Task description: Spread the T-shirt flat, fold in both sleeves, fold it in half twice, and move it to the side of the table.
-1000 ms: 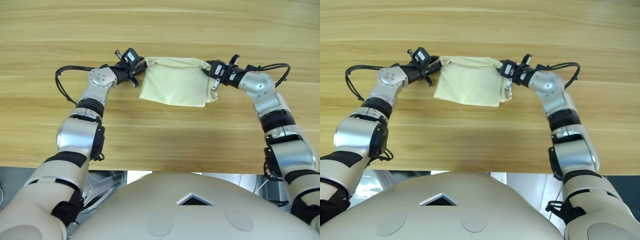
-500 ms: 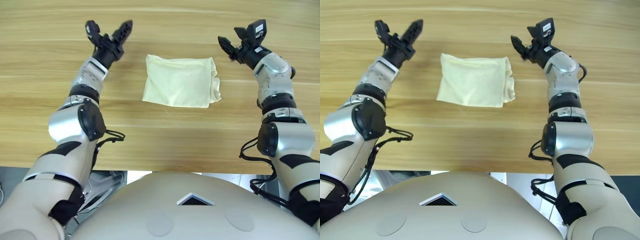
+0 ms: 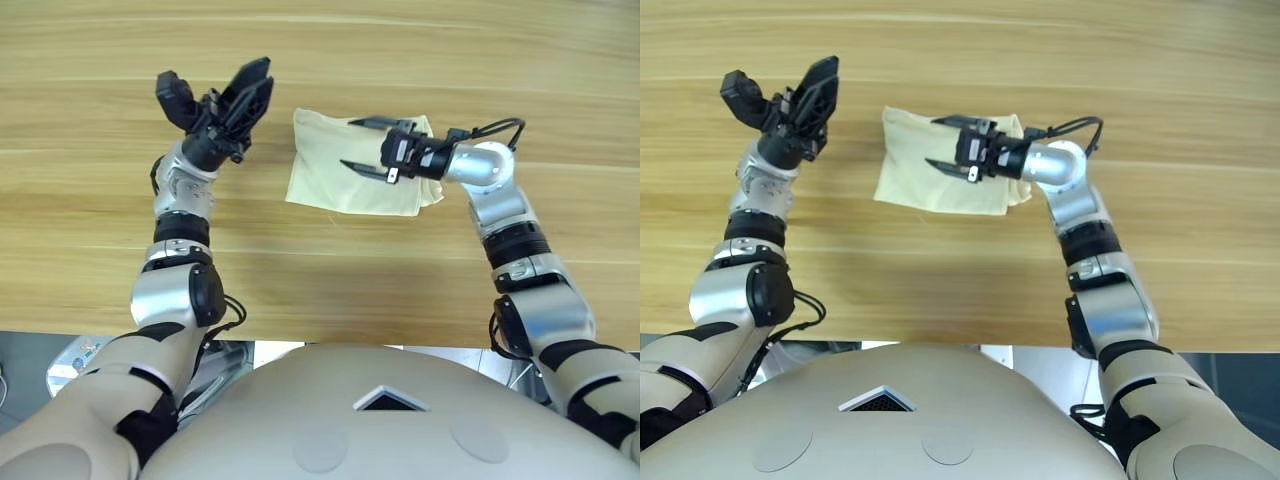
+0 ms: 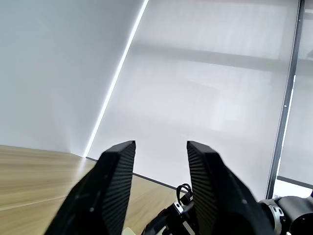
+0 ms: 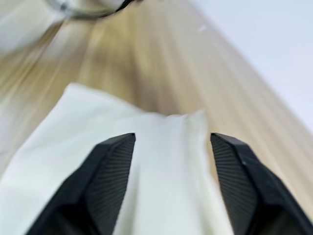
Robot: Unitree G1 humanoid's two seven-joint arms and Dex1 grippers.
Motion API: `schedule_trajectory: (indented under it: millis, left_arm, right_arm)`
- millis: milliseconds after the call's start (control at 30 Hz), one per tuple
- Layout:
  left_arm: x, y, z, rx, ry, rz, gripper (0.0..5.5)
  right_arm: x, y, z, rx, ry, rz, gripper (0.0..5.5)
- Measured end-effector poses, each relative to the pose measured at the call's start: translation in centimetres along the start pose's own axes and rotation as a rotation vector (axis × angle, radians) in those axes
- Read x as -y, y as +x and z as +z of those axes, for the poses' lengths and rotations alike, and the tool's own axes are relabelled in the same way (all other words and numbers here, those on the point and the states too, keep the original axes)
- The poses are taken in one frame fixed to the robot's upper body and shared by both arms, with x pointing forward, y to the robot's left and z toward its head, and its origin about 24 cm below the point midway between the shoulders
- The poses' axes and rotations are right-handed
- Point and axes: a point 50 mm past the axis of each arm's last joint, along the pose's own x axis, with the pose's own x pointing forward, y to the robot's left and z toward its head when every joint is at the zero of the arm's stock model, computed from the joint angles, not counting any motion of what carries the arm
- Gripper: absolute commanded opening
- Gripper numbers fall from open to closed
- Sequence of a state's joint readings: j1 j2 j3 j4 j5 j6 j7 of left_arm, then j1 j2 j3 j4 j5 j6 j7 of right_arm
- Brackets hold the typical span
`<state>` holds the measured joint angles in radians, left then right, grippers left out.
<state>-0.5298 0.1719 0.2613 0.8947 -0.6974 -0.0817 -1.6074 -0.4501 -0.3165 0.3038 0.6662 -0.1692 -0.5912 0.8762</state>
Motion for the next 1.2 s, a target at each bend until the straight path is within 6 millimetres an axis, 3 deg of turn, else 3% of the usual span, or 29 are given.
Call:
schedule_trajectory:
  millis: [100,267,367,533,733,833,933,1033,1200]
  left_arm:
    - [0.1,0.2,-0.8,-0.007,-0.009,0.0,0.87]
    - [0.2,0.0,-1.4,-0.017,-0.02,0.009,0.01]
    - [0.2,-0.2,-1.6,-0.02,-0.019,0.019,0.0]
    - [0.2,-0.3,-1.8,-0.029,-0.025,0.028,0.0]
    - [-0.1,-0.4,-1.7,-0.027,-0.016,0.045,0.0]
    - [-0.1,-0.6,-1.8,-0.029,-0.005,0.057,0.0]
    - [-0.1,-0.9,-1.7,-0.023,0.009,0.071,0.0]
    - [-0.1,-1.1,-1.5,-0.015,0.029,0.084,0.0]
    - [0.0,-1.4,-1.7,-0.034,0.033,0.089,0.0]
  right_arm:
    - [-0.1,1.5,0.2,-0.005,-0.028,0.034,1.58]
    - [-0.3,2.4,-0.6,-0.039,-0.013,0.034,0.59]
    - [-0.2,2.4,-0.7,-0.035,-0.006,0.03,0.09]
    - [-0.1,2.2,-2.2,-0.119,0.048,-0.021,0.03]
    - [2.8,0.7,-4.7,-0.383,0.102,-0.24,0.03]
    - [4.3,-1.7,-6.4,-0.525,0.2,-0.413,0.03]
    - [5.3,-6.5,-8.6,-0.721,0.311,-0.638,0.03]
    - [5.2,-11.3,-10.3,-0.898,0.37,-0.824,0.03]
    - [4.1,-16.2,-11.4,-1.061,0.367,-0.905,0.03]
